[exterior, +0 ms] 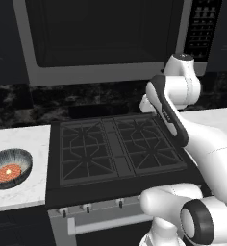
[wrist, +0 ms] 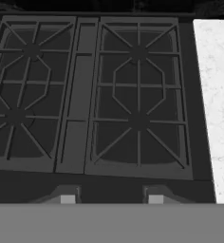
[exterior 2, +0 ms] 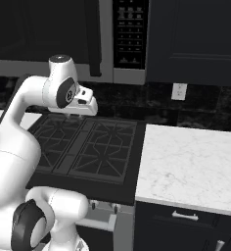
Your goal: Open the microwave, place the bowl with waffle inside the microwave, then close the microwave door and turn it on.
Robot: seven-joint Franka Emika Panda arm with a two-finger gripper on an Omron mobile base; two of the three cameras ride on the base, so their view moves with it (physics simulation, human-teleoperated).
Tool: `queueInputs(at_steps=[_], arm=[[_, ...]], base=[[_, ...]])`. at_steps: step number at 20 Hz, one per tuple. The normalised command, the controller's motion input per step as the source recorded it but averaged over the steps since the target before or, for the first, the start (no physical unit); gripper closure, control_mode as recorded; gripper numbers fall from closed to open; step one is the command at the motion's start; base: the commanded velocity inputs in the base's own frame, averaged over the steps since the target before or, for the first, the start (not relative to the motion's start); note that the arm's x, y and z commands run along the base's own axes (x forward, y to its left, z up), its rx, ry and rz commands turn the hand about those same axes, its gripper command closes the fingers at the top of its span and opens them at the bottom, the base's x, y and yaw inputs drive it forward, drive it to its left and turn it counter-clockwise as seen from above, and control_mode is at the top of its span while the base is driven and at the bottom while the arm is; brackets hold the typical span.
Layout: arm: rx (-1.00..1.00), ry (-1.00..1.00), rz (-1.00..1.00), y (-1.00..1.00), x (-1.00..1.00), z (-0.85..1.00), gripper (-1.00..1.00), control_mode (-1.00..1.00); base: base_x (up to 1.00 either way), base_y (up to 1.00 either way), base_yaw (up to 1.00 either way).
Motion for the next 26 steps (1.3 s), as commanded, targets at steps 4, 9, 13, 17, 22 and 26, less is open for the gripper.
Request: queueInputs(at_steps=[4, 9, 13, 17, 22, 26], arm=[[0.00, -0.07, 0.00, 0.00, -0.12, 0.00, -1.00, -1.00], [0.04, -0.18, 0.00, 0.00, -0.18, 0.30, -1.00, -1.00], [0.02, -0.15, -0.03, -0.02, -0.01, 0.62, -1.00, -1.00], [0.00, -0.17, -0.08, -0.16, 0.00, 0.69, -1.00, -1.00], [0.00, -0.05, -0.15, -0.29, 0.00, 0.63, -1.00, -1.00], [0.00, -0.05, -0.14, -0.29, 0.00, 0.59, -1.00, -1.00]], base=[[0.00, 0.00, 0.00], [0.00, 0.00, 0.00], [0.00, 0.00, 0.00], [0.00, 0.00, 0.00], [0.00, 0.00, 0.00], [0.00, 0.00, 0.00]])
